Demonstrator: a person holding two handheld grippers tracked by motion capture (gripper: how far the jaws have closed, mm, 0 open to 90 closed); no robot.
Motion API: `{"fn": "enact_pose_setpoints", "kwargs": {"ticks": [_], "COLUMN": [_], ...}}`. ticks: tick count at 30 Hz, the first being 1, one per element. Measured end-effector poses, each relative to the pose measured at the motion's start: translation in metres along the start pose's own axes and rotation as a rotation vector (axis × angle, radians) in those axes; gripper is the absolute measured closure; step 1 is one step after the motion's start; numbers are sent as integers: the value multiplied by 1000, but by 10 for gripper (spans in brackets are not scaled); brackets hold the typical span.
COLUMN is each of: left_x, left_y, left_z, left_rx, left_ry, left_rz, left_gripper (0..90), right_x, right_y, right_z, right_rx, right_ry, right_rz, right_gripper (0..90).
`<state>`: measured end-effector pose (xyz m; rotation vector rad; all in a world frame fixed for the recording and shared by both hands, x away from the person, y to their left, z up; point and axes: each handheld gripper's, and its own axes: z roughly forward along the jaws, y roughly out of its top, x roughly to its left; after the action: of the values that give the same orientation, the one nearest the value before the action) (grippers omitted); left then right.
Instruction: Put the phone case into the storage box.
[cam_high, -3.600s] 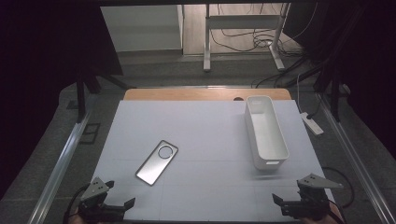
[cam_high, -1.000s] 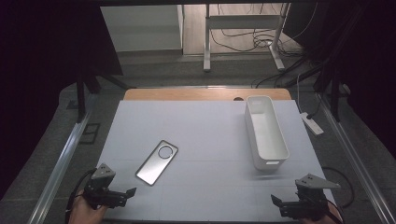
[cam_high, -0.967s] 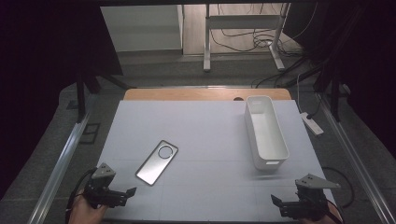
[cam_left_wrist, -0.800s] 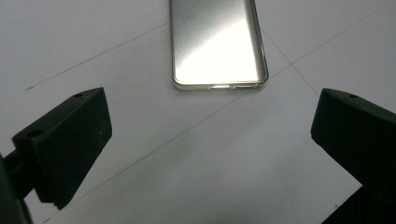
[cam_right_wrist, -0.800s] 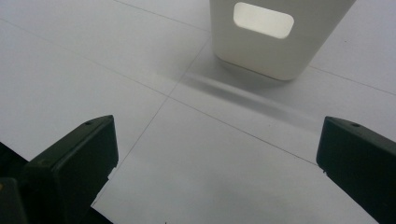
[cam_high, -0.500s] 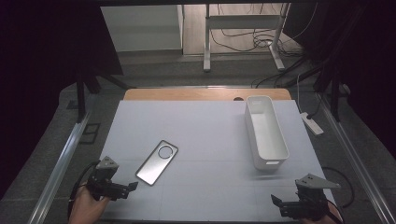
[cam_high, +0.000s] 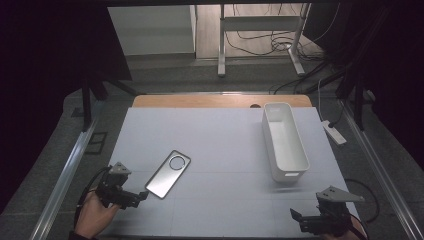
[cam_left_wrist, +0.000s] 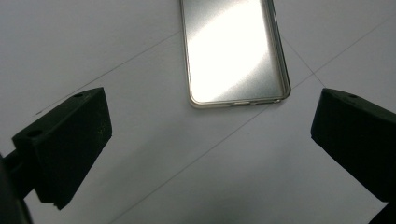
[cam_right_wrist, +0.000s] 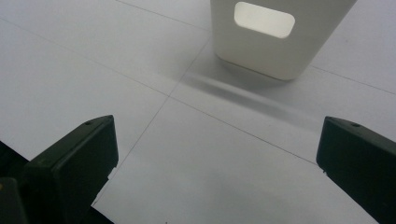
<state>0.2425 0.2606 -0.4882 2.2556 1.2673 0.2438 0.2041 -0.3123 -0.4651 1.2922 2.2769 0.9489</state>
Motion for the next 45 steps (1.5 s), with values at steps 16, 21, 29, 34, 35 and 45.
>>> {"fn": "enact_pose_setpoints", "kwargs": {"ticks": [16,21,29,34,35,45], "left_x": [10,13,16,18,18,15], "left_y": [29,39,51,61,63,73], "left_z": [16,22,32,37,38,47], "left_rx": [59,84,110,124,127,153], "left_ry": [-22,-20,-12,-8,-9,-3], "left_rz": [37,44,46,52,55,66], "left_gripper": [0,0,0,0,0,0], "right_x": [0,0,0,0,0,-1], "right_y": [0,0,0,0,0,0], "right_z": [0,0,1,1,1,1], "right_rx": [5,7,9,11,11,11], "right_ry": [0,3,3,6,7,8], "right_rz": [-1,0,2,1,1,2], "right_gripper": [0,0,0,0,0,0]}}
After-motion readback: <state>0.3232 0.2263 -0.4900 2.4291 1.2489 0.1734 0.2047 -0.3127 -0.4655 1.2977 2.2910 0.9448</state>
